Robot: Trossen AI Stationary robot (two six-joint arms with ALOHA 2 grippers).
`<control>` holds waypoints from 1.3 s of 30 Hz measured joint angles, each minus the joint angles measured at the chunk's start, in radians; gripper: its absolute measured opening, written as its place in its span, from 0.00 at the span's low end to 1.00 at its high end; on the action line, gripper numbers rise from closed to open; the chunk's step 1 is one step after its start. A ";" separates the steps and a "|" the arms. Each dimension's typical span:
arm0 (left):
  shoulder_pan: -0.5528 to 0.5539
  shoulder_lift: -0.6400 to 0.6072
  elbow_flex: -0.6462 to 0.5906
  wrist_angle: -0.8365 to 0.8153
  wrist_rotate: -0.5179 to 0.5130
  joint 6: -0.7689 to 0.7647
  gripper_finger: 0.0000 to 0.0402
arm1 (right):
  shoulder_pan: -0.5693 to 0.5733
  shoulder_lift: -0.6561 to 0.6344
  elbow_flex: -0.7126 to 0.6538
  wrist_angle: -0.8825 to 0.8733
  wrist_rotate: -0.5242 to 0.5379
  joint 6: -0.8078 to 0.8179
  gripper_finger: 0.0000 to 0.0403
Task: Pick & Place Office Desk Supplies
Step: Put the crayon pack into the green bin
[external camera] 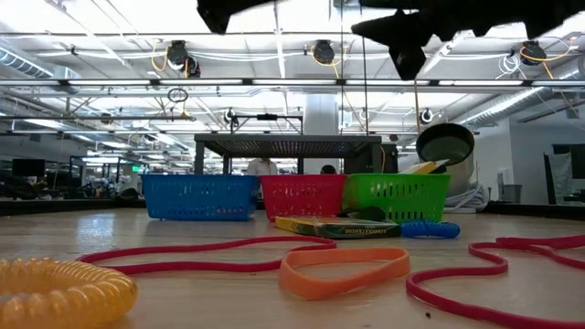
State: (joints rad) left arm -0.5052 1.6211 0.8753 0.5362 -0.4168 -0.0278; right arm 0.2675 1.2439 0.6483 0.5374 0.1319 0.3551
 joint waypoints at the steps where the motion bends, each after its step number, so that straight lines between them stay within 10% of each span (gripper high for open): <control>1: 0.012 0.000 0.000 -0.013 0.002 -0.007 0.58 | 0.000 0.001 -0.019 0.056 -0.004 -0.012 0.36; 21: 0.122 0.022 0.000 -0.397 0.180 -1.162 0.58 | -0.017 -0.134 -0.058 0.196 0.108 -0.270 0.36; 39: 0.226 0.143 -0.001 -0.477 0.132 -1.031 0.58 | 0.016 -0.220 -0.057 0.088 0.234 -0.369 0.36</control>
State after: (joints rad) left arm -0.2795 1.7636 0.8742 0.0595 -0.2851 -1.0587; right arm 0.2836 1.0237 0.5915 0.6257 0.3660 -0.0142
